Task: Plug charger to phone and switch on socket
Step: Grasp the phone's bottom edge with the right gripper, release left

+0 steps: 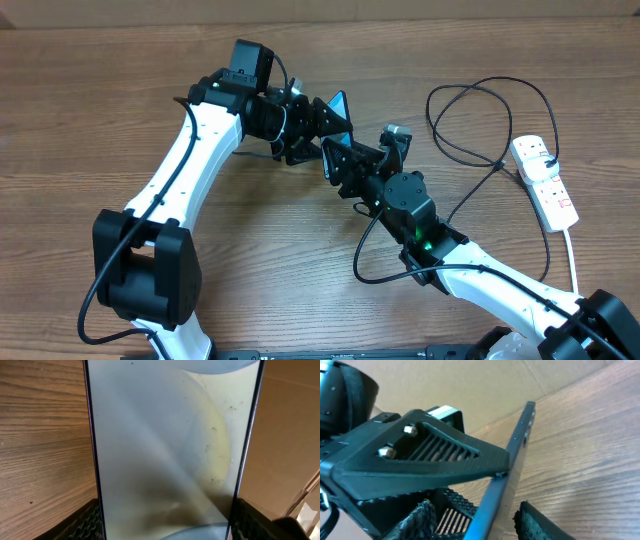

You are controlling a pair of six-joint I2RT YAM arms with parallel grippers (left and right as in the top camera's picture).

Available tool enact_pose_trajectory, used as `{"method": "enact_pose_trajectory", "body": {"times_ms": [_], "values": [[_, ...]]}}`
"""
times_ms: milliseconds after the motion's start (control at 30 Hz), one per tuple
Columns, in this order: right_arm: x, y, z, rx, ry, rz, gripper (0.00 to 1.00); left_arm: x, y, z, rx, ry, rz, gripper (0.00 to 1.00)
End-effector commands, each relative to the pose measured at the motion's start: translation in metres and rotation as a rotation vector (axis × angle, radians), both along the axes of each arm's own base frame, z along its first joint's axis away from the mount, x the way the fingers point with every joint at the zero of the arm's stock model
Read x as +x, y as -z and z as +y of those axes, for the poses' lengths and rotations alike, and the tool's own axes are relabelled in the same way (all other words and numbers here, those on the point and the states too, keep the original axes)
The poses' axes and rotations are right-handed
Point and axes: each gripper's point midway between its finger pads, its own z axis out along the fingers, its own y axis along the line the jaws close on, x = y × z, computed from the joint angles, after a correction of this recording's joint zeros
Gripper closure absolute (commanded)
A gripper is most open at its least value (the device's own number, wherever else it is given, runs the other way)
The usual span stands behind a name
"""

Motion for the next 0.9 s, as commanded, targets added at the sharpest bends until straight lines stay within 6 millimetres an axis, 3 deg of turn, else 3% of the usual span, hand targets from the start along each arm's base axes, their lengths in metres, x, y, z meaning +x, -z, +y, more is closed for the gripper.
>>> {"method": "enact_pose_trajectory", "body": {"times_ms": [0, 200, 333, 867], "values": [[0.0018, -0.0077, 0.0048, 0.021, -0.004, -0.003, 0.48, 0.0030, -0.0107, -0.0075, -0.028, 0.006, -0.011, 0.72], [0.0013, -0.0055, 0.0049, 0.030, 0.001, 0.014, 0.52, 0.0035, -0.0110, -0.0076, -0.029, 0.000, -0.006, 0.72], [0.0010, -0.0038, 0.0048, 0.025, 0.001, 0.019, 0.65, 0.0034, -0.0103, -0.0081, -0.024, -0.003, -0.004, 0.72], [0.0000, -0.0037, 0.0060, 0.026, -0.005, 0.020, 0.91, 0.0058, -0.0021, -0.0074, 0.037, -0.030, -0.007, 0.69]]}}
